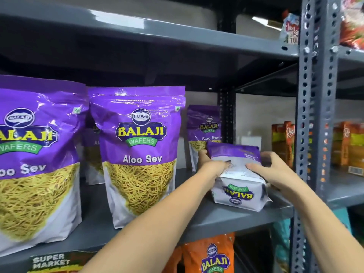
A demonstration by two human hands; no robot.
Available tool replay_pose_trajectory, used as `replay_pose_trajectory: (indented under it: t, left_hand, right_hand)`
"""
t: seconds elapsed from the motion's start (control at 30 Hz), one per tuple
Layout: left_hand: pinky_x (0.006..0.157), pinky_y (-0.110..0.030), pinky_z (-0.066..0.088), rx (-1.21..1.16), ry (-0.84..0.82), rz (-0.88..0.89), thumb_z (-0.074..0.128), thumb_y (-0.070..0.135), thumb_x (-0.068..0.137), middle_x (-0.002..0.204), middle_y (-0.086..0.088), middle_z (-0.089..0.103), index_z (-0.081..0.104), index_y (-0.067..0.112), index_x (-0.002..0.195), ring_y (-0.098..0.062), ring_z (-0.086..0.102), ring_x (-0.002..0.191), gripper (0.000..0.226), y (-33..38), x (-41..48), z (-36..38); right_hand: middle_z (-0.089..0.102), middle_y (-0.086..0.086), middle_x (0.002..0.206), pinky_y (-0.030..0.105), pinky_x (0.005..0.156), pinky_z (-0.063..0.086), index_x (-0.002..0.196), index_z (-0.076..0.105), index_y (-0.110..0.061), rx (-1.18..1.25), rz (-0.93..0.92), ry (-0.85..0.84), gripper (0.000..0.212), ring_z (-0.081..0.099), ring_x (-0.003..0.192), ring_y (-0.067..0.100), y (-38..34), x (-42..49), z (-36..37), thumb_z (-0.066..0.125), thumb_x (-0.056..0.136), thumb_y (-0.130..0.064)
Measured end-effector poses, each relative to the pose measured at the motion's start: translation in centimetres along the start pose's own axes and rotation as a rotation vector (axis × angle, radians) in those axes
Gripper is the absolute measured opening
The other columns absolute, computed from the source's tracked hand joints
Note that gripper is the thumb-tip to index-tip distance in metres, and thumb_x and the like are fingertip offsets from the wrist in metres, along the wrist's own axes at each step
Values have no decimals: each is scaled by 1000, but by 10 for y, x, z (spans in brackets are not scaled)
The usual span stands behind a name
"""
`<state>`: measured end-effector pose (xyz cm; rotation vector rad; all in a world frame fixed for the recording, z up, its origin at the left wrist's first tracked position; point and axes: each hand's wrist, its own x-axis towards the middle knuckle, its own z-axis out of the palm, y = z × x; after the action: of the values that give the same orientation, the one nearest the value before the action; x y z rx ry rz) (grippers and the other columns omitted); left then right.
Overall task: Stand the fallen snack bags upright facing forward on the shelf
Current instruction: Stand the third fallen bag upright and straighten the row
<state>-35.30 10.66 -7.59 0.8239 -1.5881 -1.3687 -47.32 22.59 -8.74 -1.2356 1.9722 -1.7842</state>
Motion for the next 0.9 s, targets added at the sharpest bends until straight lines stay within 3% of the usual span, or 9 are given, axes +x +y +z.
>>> replay_pose_trajectory:
  t: [0.1,0.37,0.5,0.6,0.67,0.73,0.8,0.87,0.9]
  left_hand:
    - [102,-35,46,-4,85,147,82,9,69,131,-1,52,33,20,137,-24,56,117,84,-2,0,-8]
    - [72,-14,41,76,208,354,76,2,71,124,1,55,5,30,150,-11,54,100,110,4,-7,-24]
    - [102,-36,44,218,316,439,82,7,62,148,-3,38,12,31,147,-23,47,129,112,-12,-17,-23]
    - [102,-31,36,350,333,517,80,14,68,153,-1,31,16,24,148,-21,38,135,103,-19,-26,-22]
    - [101,-34,36,419,360,505,78,18,71,151,-2,30,16,24,149,-24,38,134,100,-18,-33,-20]
    - [102,-36,35,454,482,544,75,20,70,145,-3,33,24,25,146,-25,37,129,91,-18,-39,-17]
    - [100,-37,37,421,545,639,71,21,70,133,-3,43,41,24,134,-23,40,121,71,-21,-46,-9]
    - [99,-37,41,364,465,650,67,21,71,119,-1,51,51,24,119,-22,48,114,50,-27,-54,1]
    - [101,-37,41,339,405,614,65,22,72,116,-1,53,52,24,115,-21,50,113,44,-29,-56,6]
  right_hand:
    - [65,6,104,32,75,50,131,43,-14,-56,-112,66,63,62,84,11,-5,10,13,76,78,-19]
    - [64,-5,98,47,93,52,144,25,-27,-19,-274,61,93,67,97,27,-9,28,38,80,71,-10]
    - [64,-4,102,48,100,48,144,25,-26,73,-286,24,93,65,104,26,11,30,44,79,72,-4]
    - [63,5,111,38,98,48,146,24,-22,108,-311,41,93,63,107,24,21,27,45,79,73,-5]
    - [62,6,112,28,89,49,147,22,-21,152,-295,24,97,62,102,18,19,24,43,81,71,-11]
    - [66,2,110,34,91,47,146,25,-22,353,-186,-11,102,62,104,19,15,25,40,84,64,-39]
    - [66,9,119,42,90,45,128,45,-19,653,12,-45,72,61,107,24,11,36,35,66,73,-61]
    - [62,15,122,40,81,45,103,51,-19,871,167,-6,40,61,96,25,11,54,31,40,93,-56]
    - [64,15,116,39,76,45,111,52,-16,901,212,10,43,61,89,23,15,64,29,31,97,-51]
